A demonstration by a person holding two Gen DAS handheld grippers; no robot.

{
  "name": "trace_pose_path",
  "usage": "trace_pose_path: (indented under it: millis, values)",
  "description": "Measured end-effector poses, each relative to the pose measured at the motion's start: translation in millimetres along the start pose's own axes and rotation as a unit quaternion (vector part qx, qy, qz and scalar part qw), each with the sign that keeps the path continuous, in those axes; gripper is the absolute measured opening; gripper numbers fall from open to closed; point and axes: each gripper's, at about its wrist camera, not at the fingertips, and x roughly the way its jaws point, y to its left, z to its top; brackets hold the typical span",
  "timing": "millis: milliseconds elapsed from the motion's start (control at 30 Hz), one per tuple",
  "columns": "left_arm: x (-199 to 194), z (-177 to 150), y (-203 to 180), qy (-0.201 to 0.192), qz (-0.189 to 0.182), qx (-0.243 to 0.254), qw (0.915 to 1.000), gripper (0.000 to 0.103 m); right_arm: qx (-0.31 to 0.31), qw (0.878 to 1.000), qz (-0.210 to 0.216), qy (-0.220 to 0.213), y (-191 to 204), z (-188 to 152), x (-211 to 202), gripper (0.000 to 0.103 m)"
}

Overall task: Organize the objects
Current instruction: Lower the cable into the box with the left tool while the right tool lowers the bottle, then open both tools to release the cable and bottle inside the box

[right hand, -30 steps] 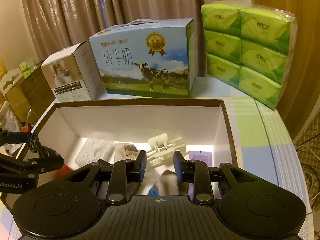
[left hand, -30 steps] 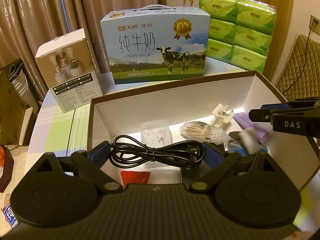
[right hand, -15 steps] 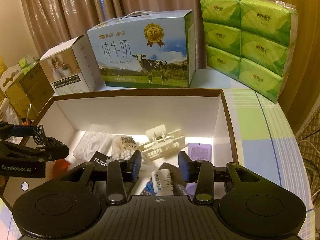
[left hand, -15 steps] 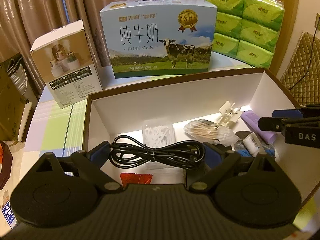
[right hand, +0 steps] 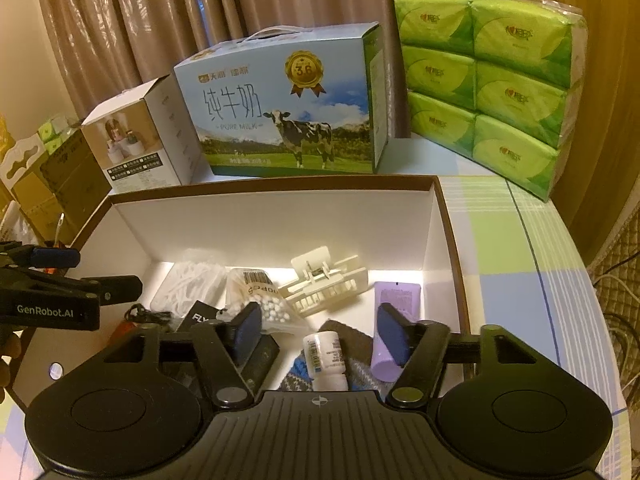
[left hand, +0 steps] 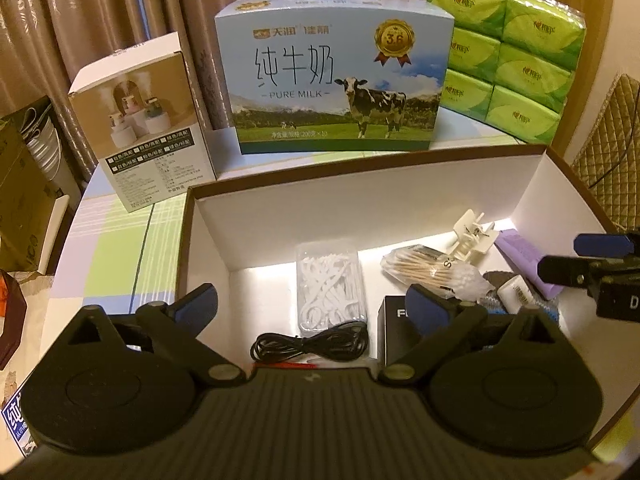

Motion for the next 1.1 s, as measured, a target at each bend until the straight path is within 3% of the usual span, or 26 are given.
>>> trace_pose_path:
  millis: [100,233,367,1100]
  values:
    - [-4,1,3,0.002,-0.002,-0.005,1.0,0.1,0.0,1.0,0.005,-0.001,0,-2,-5,0.071]
    - [-12,-1,5,0.003,0.0,-0.007,1.0,0.102,0.003,1.0,0.004,-0.007,2,-6,-15,0.088]
    - [-23,-6,8,0.003,-0.002,-0.014,0.9999,0.102,0.006,1.0,0.01,-0.014,2,-11,-26,0.095]
    - [-96,-41,-1,-0.003,-0.01,-0.036,0.9993,0.102,0.008,0.999,0.038,-0.023,14,-43,-84,0.101]
